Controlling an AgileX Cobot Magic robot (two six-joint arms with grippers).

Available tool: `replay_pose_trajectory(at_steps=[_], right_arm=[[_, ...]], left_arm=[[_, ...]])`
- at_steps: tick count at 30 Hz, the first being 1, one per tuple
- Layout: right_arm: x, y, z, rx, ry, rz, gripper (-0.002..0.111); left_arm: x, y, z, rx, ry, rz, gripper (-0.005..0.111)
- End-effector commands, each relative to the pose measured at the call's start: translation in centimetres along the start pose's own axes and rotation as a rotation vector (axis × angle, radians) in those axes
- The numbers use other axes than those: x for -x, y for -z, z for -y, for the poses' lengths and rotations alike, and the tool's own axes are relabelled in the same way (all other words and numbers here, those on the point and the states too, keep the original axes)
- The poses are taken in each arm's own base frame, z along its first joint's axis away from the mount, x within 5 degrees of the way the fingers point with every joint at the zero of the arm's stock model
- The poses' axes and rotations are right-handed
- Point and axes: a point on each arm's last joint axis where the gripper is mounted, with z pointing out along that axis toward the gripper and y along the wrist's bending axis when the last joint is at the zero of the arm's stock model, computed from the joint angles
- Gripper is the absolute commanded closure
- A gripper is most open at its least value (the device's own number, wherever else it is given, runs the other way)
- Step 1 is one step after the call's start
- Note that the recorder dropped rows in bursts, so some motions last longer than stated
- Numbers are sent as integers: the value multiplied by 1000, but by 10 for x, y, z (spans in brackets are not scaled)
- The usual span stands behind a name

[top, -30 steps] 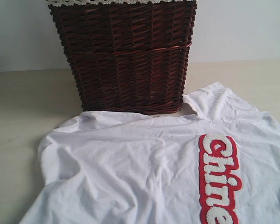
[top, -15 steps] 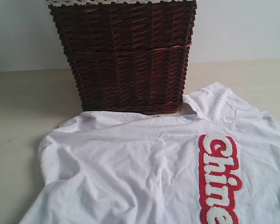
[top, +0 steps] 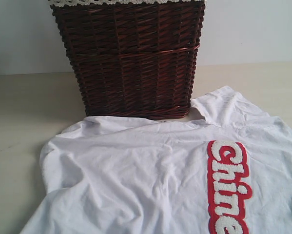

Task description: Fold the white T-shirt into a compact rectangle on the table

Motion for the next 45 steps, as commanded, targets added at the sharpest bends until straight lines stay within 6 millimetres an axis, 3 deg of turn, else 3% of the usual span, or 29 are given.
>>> replay_pose_trajectory(at_steps=[1,5,12,15,26,28,33,37,41,43,45], right_arm=[[1,0,-1,11,11,7,108],[1,0,-1,11,11,7,108],[1,0,-1,11,11,7,108],[1,0,-1,11,11,7,108],[1,0,-1,11,11,7,108],[1,0,-1,11,11,7,108],[1,0,-1,11,11,7,108],[1,0,-1,11,11,7,108],[1,0,-1,11,11,7,108],[1,0,-1,11,11,7,108],[1,0,-1,11,11,7,108]], left_arm=[[3,-2,0,0,-1,32,107],[3,-2,-1,7,-11,26,103],[3,-2,-4,34,-8,32,72],[1,-6,-4,22,1,16,69],[-8,-16,-5,60,17,5,70],[-7,-16,-5,60,32,15,76],[-7,-16,-5,64,31,17,106],[-8,-16,-5,65,22,13,107],[-8,-1,0,125,-74,39,107],[-11,12,10,132,-168,49,107],[-20,22,31,30,-356,8,107]])
